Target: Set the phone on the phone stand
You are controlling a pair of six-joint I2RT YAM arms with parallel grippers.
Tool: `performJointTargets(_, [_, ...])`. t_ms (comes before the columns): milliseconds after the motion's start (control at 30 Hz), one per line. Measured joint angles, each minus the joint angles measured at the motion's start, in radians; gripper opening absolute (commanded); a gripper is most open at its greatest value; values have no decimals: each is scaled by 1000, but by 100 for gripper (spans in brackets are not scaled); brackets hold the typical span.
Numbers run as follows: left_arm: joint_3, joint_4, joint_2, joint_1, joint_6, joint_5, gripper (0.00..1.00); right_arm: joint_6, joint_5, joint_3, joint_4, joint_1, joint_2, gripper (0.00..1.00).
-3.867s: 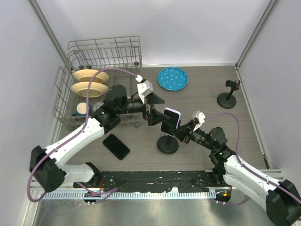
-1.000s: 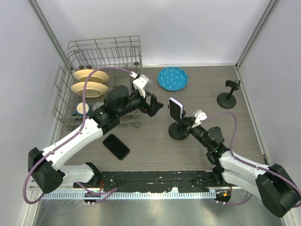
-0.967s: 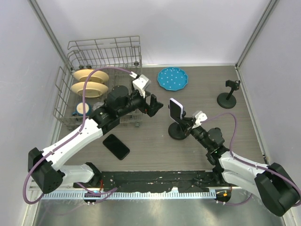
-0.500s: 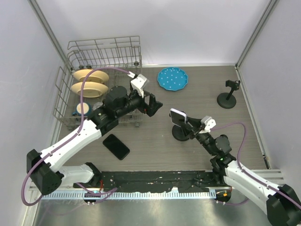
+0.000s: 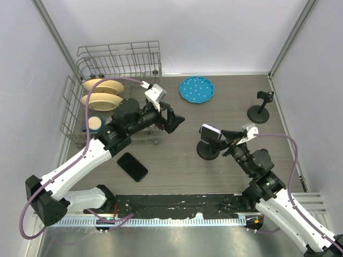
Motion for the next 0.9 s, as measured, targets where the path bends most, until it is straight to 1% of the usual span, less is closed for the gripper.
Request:
performJointTargets(100, [0,3,-14,0,-14,14,89,50,2,138,-160,0,40,85])
performJointTargets(167, [0,7,-23,0,-20,23,89,66,8,259,-278,0,126,82])
performJointTargets(233, [0,8,-29,0,-24,31,89,68,21,377,-395,0,225,82])
performJointTargets(367, [0,7,-43,0,-35,43,89,35,27,516,-561,0,369,77])
performJointTargets(433, [0,8,-55,0,-35,43,89,9,23,550,-618,0,414,74])
performJointTargets(567, [0,8,-73,0,-36,44,93,-61,0,634,-719,0,487,66])
performJointTargets(633, [0,8,-79,0,-35,46,96,-92,-15,682,-759,0,518,65])
performJointTargets(733, [0,8,-85,0,-36,46,98,-136,-29,755,-805,0,567,57])
performJointTargets(900, [0,8,-93,0,-38,45,98,-185,-66,827,-869,0,616,47])
